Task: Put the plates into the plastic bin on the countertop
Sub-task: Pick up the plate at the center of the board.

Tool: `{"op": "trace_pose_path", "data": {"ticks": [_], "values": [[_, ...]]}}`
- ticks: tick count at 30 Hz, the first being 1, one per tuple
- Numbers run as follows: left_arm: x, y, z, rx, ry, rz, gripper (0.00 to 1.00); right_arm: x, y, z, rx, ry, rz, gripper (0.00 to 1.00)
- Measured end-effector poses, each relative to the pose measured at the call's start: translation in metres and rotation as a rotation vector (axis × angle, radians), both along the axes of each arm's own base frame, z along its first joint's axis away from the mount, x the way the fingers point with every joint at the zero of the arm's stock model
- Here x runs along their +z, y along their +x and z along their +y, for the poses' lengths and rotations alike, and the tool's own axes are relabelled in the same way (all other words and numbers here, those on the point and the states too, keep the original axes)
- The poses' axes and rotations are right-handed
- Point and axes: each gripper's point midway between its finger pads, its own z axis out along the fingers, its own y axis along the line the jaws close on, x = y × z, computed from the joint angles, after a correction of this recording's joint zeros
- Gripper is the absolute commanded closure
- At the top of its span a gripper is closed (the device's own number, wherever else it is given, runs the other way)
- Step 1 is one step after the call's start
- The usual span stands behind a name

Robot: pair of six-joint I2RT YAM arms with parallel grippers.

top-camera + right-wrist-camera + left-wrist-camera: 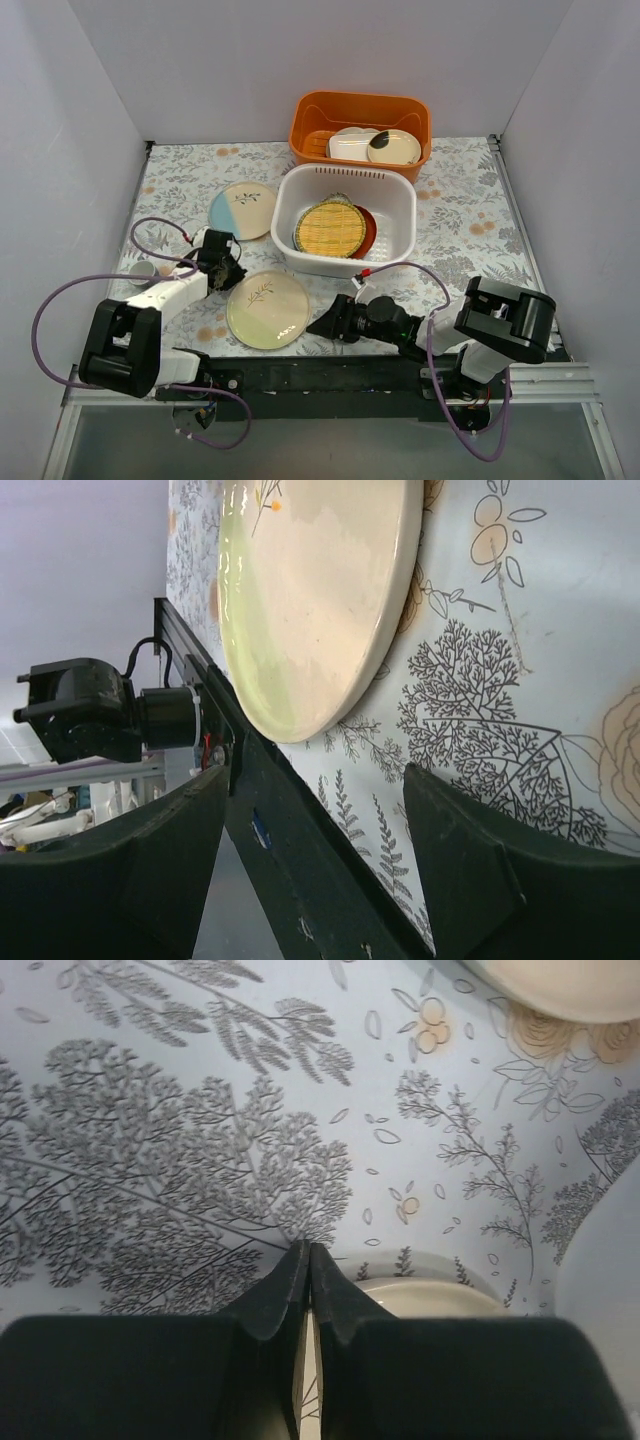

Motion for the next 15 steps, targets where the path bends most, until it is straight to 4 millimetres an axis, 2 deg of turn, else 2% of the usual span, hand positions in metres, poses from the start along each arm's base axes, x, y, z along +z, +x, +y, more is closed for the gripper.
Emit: {"op": "trace_pose_path", "data": {"ticks": [6, 12, 15], "values": [[-0.001, 0.013, -0.032, -0.075, -0.046, -0.041, 1.00, -0.003, 0.004, 0.008, -0.010, 0.033, 0.007, 0.25], [-0.001, 0.009, -0.061, -0.136, -0.126, -0.075, 1.00, -0.006, 0.006, 0.011, -0.017, 0.103, 0.035, 0.33], [-0.002, 0.008, -0.069, -0.152, -0.154, -0.087, 1.00, -0.010, 0.004, 0.012, -0.018, 0.141, 0.113, 0.35]]}}
